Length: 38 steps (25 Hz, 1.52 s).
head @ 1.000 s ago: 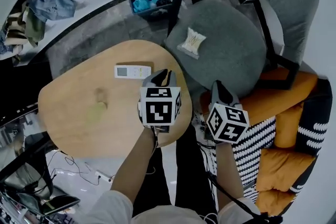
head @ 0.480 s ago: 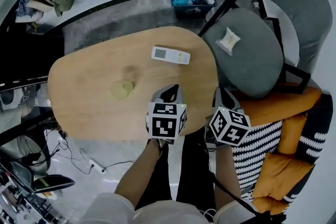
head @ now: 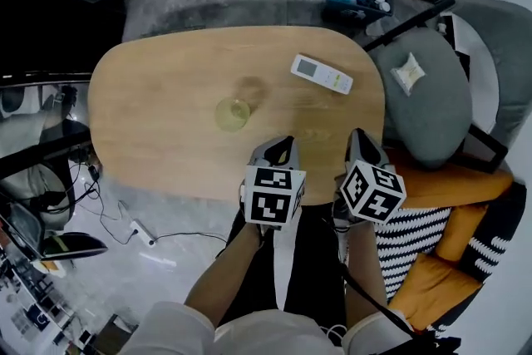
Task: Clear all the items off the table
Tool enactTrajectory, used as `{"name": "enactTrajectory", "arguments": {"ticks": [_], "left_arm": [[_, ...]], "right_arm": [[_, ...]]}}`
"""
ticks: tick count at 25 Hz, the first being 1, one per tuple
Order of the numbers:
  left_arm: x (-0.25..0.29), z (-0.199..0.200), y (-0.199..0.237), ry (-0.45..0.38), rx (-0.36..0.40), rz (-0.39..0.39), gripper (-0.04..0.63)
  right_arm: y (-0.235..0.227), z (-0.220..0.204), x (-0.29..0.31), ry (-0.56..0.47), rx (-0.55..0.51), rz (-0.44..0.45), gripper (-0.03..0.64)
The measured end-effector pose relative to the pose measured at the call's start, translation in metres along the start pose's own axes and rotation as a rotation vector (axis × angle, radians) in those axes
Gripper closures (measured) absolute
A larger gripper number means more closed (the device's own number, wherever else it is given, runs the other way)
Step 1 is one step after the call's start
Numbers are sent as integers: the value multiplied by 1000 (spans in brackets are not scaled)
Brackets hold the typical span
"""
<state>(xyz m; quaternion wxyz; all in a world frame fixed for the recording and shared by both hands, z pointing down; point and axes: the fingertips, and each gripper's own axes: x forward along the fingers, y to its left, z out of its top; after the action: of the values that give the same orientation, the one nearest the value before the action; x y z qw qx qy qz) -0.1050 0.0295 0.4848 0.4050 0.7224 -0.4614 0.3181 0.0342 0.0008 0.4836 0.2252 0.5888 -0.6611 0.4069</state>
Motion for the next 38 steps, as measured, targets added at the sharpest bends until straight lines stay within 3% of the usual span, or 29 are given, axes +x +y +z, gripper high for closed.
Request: {"name": "enactTrajectory", "arguments": {"ticks": [8, 15, 19, 21, 28, 34, 38], "left_arm": [[-43, -21, 86, -63, -128, 96, 588], [-63, -30, 134, -86, -191, 145, 588], [-63, -32, 146, -45, -178, 167, 565], [-60, -31, 146, -31, -181, 140, 420], [-46, -22, 151, -22, -113, 120, 264], [-33, -12, 157, -6, -7, 154, 230], [-21, -6, 156, 13, 12, 149, 227]], "right_arm": [[95, -21, 22, 54, -125, 102, 592], [136, -29, 34, 81, -188, 123, 592], [146, -28, 39, 87, -199, 124, 592], [147, -27, 40, 88, -195, 121, 592], [141, -30, 47, 101, -176, 110, 593], [134, -34, 53, 117, -163, 99, 592], [132, -32, 55, 119, -160, 100, 592]]}}
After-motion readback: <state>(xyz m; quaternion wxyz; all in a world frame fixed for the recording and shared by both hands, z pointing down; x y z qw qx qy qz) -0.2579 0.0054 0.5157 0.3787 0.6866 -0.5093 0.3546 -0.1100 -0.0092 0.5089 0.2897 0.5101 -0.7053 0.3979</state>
